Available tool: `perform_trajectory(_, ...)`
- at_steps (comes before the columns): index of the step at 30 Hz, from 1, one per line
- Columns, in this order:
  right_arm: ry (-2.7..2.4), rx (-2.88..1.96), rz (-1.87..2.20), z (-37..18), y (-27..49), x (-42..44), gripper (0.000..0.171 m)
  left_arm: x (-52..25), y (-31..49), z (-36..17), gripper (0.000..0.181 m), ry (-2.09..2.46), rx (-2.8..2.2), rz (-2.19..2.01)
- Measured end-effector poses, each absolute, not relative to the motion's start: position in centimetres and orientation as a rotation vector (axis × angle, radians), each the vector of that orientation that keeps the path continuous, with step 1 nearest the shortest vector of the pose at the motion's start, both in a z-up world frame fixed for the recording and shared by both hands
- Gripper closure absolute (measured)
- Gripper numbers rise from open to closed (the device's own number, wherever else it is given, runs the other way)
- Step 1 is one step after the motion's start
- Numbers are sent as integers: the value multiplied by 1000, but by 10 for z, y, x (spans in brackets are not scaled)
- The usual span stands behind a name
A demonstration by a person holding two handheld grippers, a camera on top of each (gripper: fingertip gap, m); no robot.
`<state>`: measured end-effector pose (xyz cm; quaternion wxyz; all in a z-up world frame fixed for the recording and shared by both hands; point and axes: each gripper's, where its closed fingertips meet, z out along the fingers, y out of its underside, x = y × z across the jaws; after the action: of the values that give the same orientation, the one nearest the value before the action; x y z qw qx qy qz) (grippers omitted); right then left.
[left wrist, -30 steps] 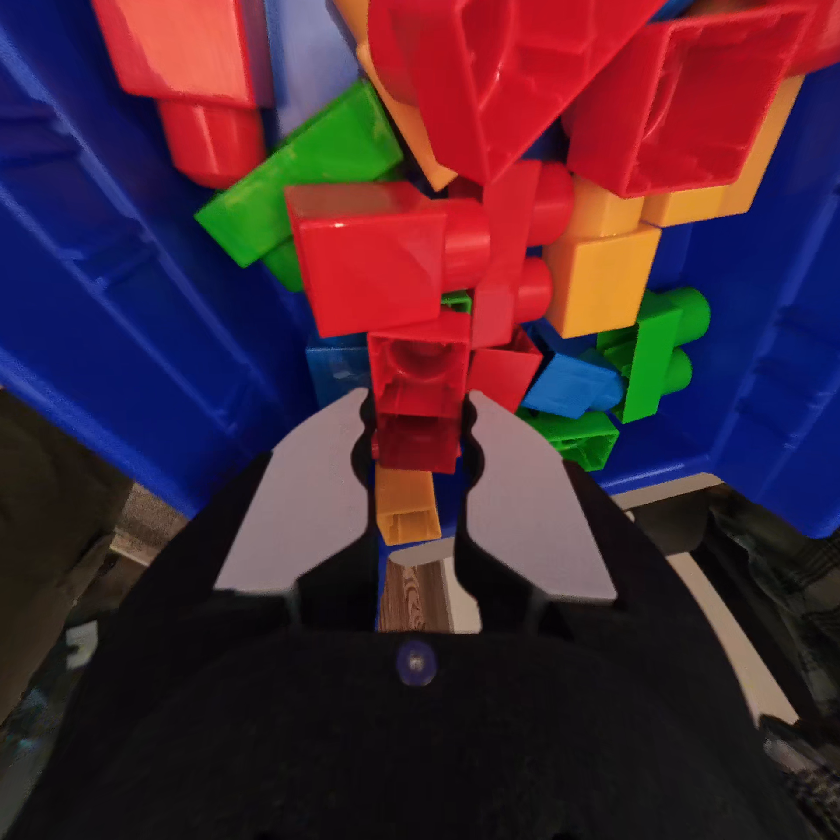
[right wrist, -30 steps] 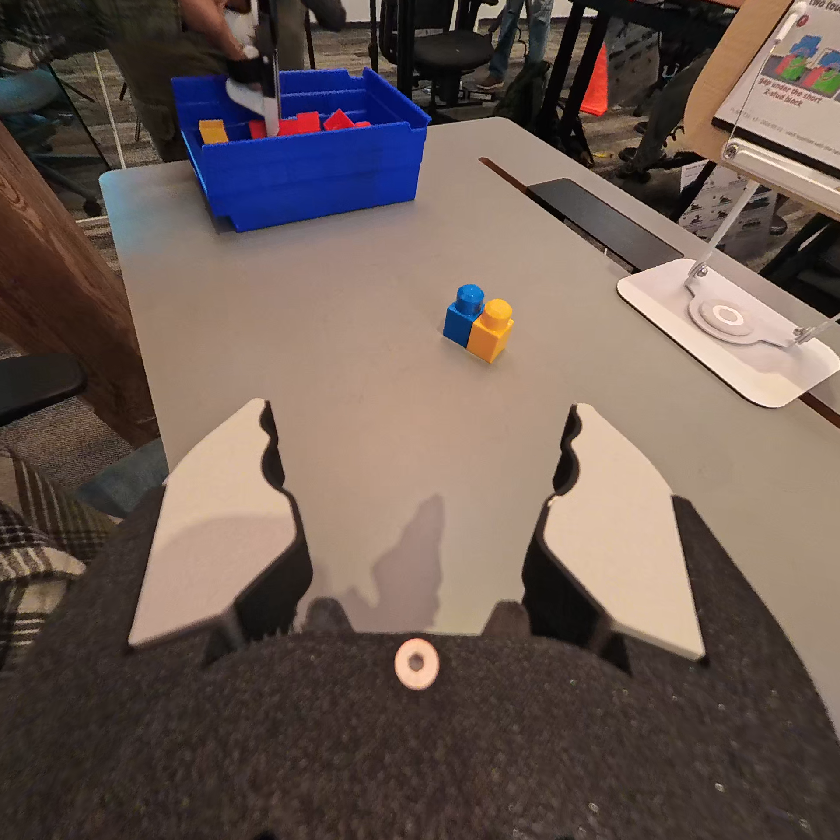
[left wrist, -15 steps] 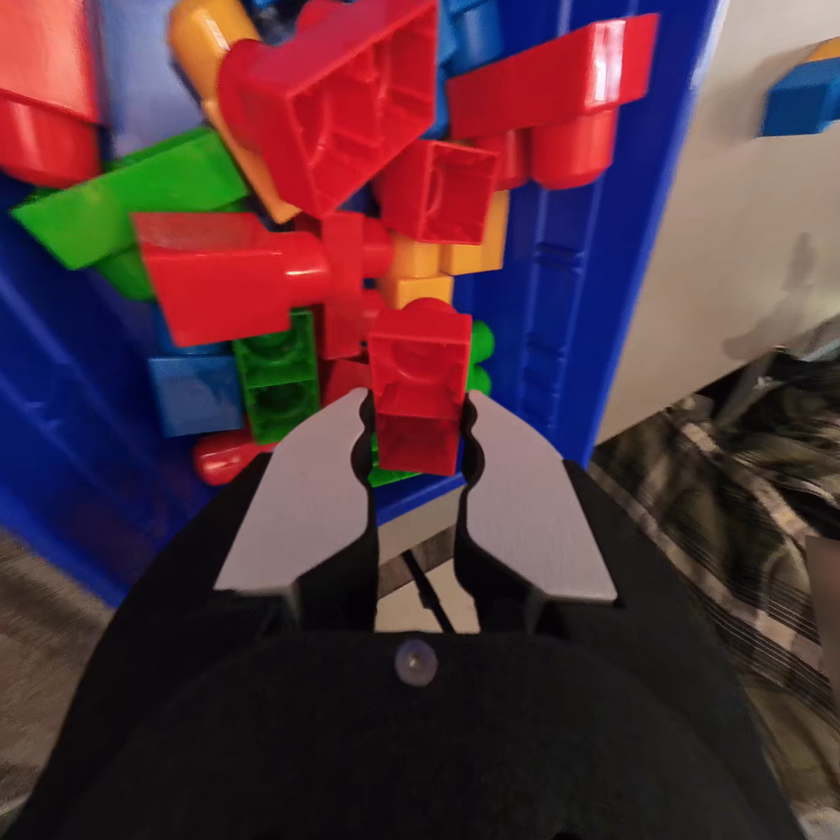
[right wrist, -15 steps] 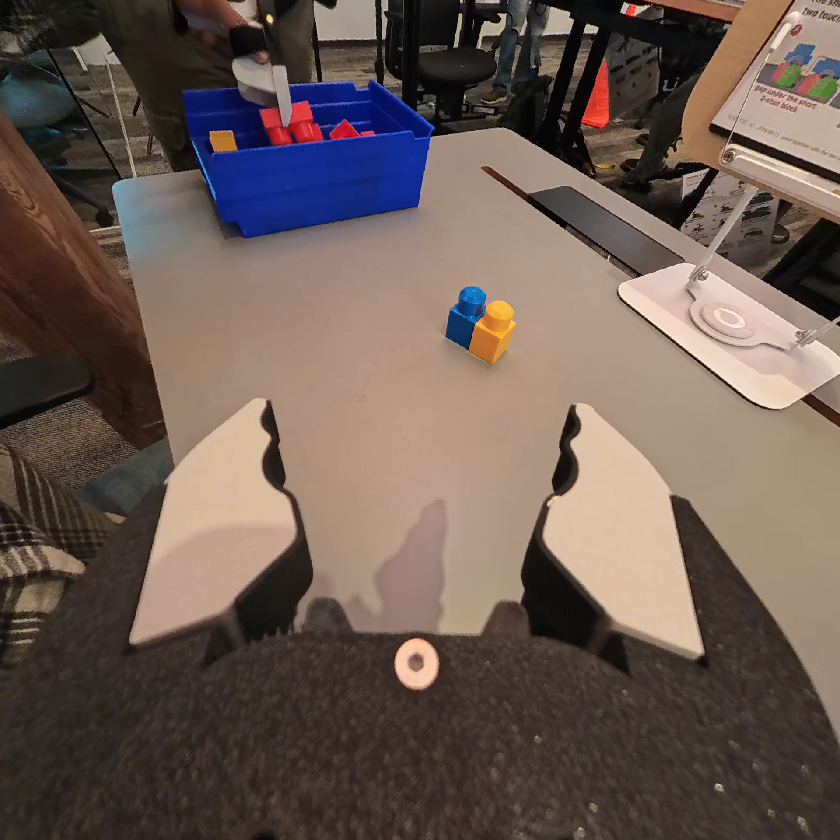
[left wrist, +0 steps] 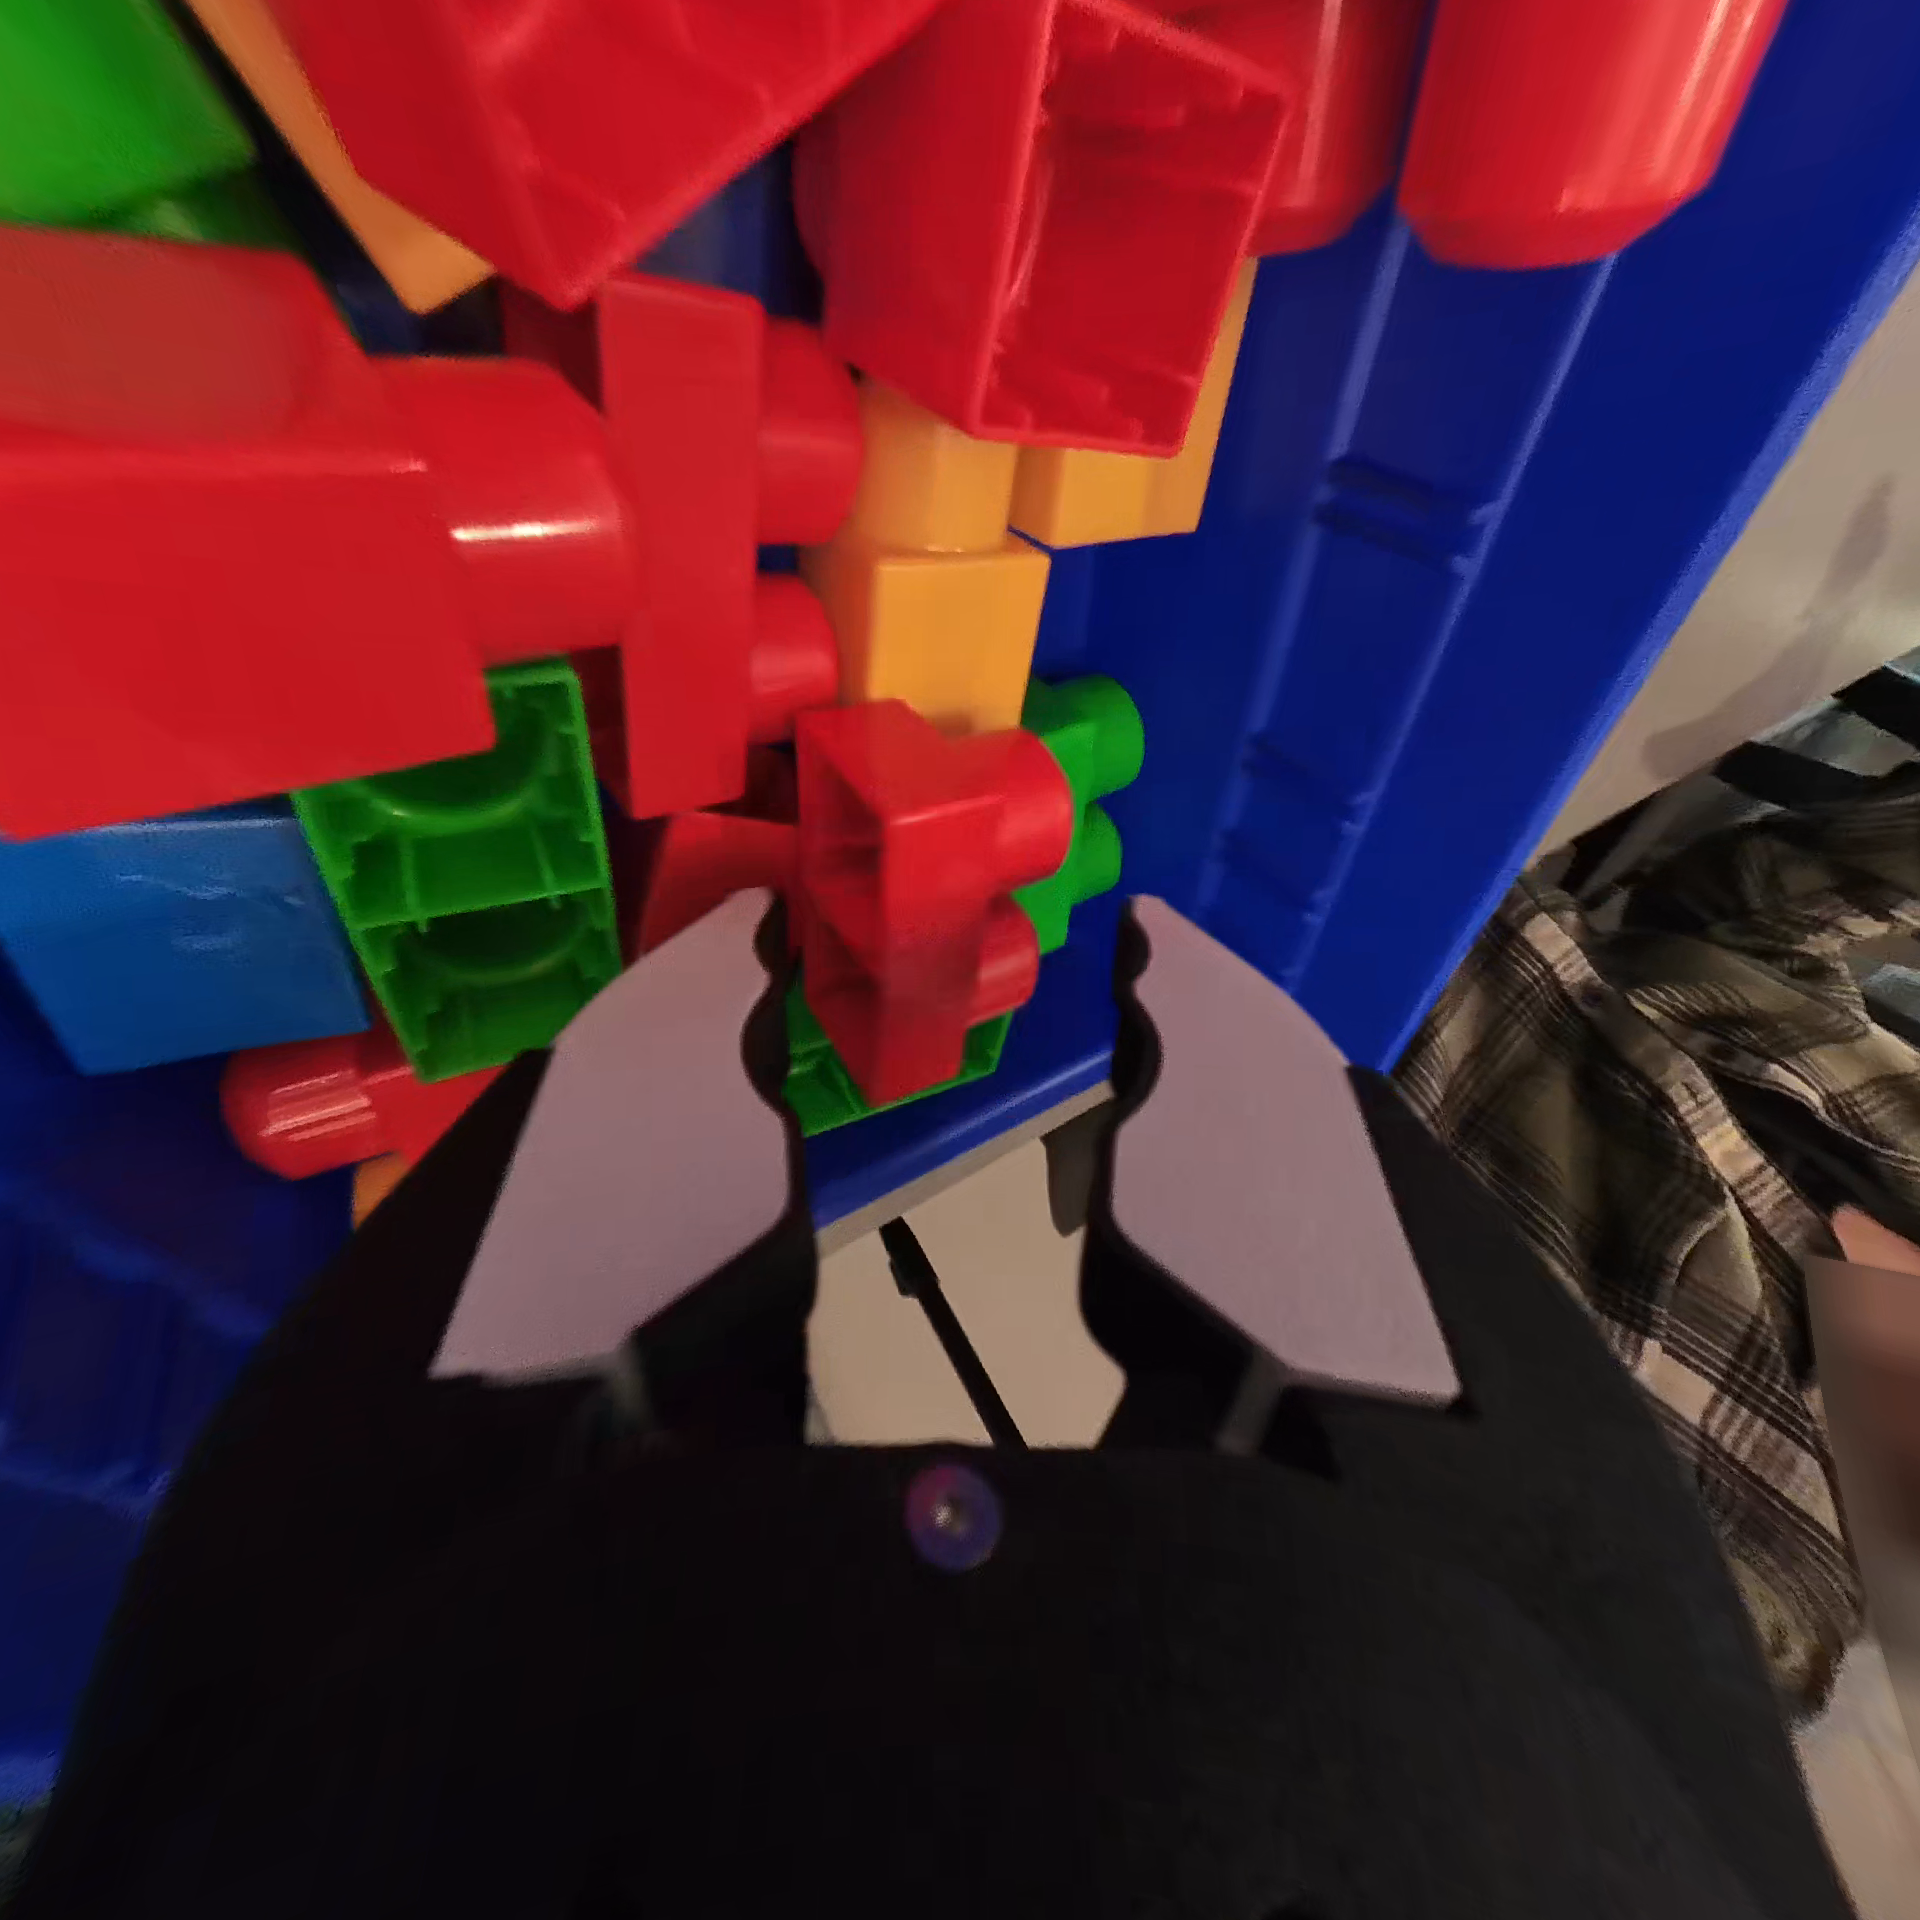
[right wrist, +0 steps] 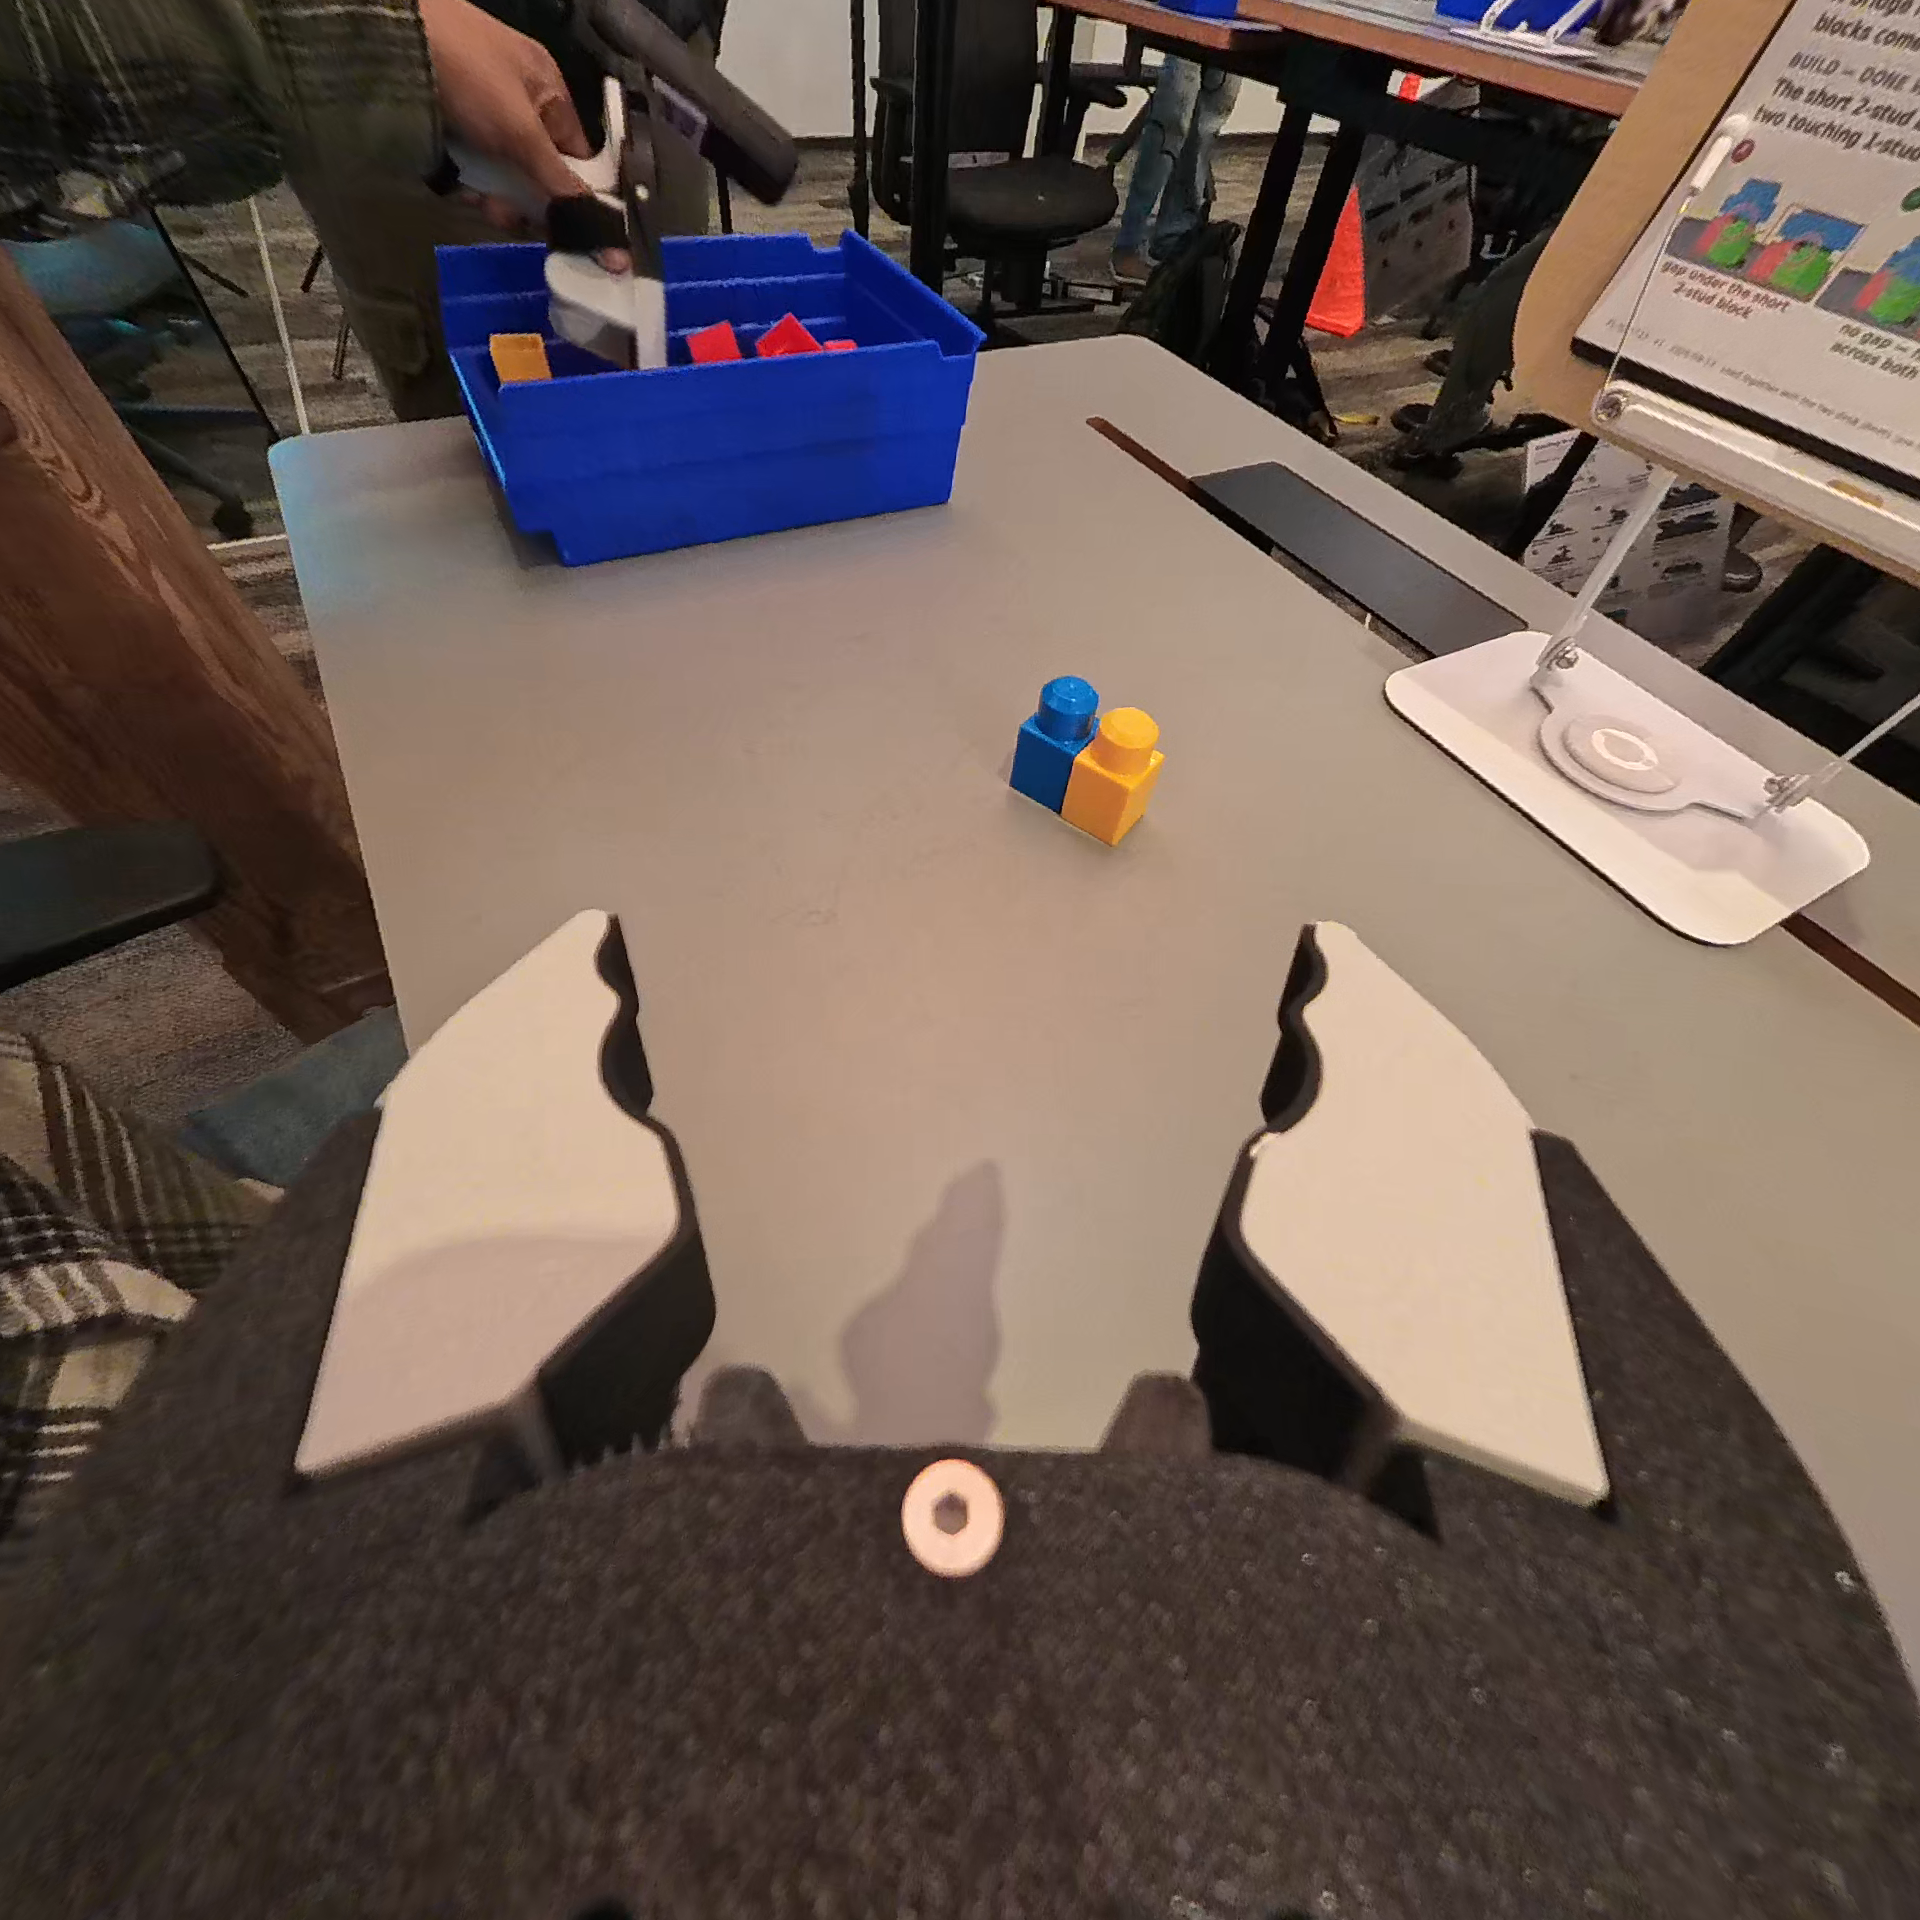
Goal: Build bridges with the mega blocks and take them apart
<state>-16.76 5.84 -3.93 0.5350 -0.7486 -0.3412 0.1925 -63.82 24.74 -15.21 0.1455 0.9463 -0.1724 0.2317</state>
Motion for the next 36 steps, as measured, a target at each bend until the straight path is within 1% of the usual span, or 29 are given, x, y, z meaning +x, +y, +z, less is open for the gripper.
perform_trajectory(1,-810,-1781,458,-39,59,-167,55,-640,251,-150,112,-511,2754,647)
perform_trajectory(2,-808,-1780,460,-39,59,-167,55,-641,255,-145,107,-537,2785,633)
perform_trajectory(5,-812,-1780,468,-40,60,-169,55,-644,266,-128,102,-599,2889,613)
perform_trajectory(10,-823,-1771,481,-42,60,-175,55,-664,275,-103,99,-704,3069,491)
perform_trajectory(17,-828,-1766,493,-43,58,-176,55,-693,272,-112,107,-671,3156,312)
perform_trajectory(18,-827,-1764,491,-43,57,-176,55,-692,273,-112,112,-685,3159,317)
perform_trajectory(22,-816,-1762,486,-42,55,-173,55,-682,287,-108,121,-716,3202,342)
perform_trajectory(27,-789,-1760,482,-45,55,-168,55,-668,305,-101,125,-847,3261,317)
perform_trajectory(32,-783,-1736,493,-43,56,-168,55,-658,328,-63,117,-1025,3555,260)
perform_trajectory(33,-784,-1740,495,-44,56,-167,55,-658,331,-53,113,-1029,3635,260)
perform_trajectory(35,-781,-1745,499,-46,55,-165,55,-667,336,-38,94,-973,3816,182)
perform_trajectory(36,-781,-1746,502,-47,54,-164,55,-670,337,-34,93,-940,3885,150)
